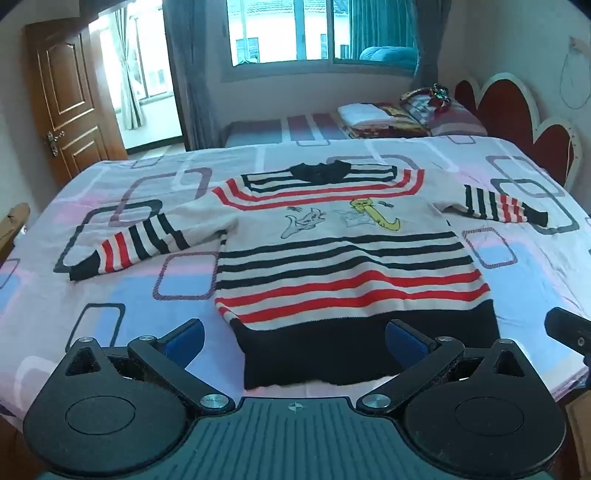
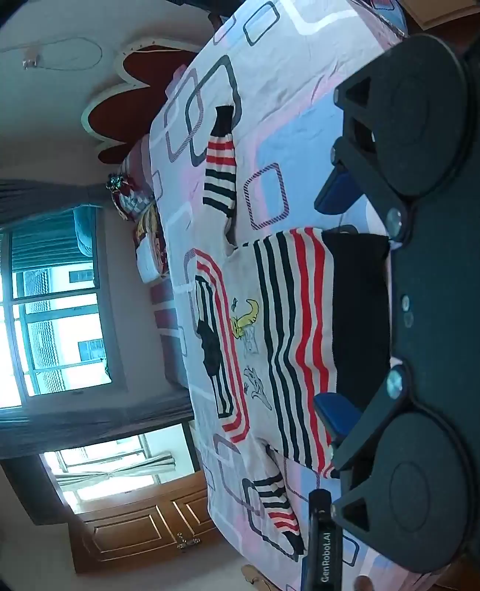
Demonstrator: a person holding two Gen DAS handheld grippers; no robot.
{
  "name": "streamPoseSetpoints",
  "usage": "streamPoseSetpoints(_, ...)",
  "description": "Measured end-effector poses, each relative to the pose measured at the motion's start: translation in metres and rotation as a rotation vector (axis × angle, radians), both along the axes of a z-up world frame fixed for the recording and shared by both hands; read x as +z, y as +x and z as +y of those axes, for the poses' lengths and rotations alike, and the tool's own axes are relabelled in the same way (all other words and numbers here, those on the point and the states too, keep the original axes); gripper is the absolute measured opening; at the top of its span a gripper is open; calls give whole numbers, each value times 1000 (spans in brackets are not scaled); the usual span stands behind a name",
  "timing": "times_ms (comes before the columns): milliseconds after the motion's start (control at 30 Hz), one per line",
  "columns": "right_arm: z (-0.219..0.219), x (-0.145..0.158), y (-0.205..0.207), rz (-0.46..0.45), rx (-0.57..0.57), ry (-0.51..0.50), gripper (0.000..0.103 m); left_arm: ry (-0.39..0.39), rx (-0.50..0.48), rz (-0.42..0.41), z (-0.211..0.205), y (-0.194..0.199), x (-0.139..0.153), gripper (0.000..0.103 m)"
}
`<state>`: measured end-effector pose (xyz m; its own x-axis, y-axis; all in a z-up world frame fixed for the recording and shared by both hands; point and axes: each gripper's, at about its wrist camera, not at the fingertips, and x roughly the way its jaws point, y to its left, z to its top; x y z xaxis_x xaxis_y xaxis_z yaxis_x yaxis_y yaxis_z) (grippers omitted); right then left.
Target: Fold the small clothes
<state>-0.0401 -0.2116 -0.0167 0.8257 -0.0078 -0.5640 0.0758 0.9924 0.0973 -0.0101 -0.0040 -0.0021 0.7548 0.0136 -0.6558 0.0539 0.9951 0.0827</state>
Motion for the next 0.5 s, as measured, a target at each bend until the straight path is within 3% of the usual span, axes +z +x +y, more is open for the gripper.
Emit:
streamPoseSetpoints(300,6,5,-7,31,55,0,102,-36,-2,45,-3,-8,5,103)
streamPoseSetpoints(333,7,9,-17,-7,-3,-13,102,-38,-2,45,-3,-8,5,103)
streamPoseSetpoints(500,8,7,-18,-8,-8,-19,102,-40,-3,48,-3,-8,5,103)
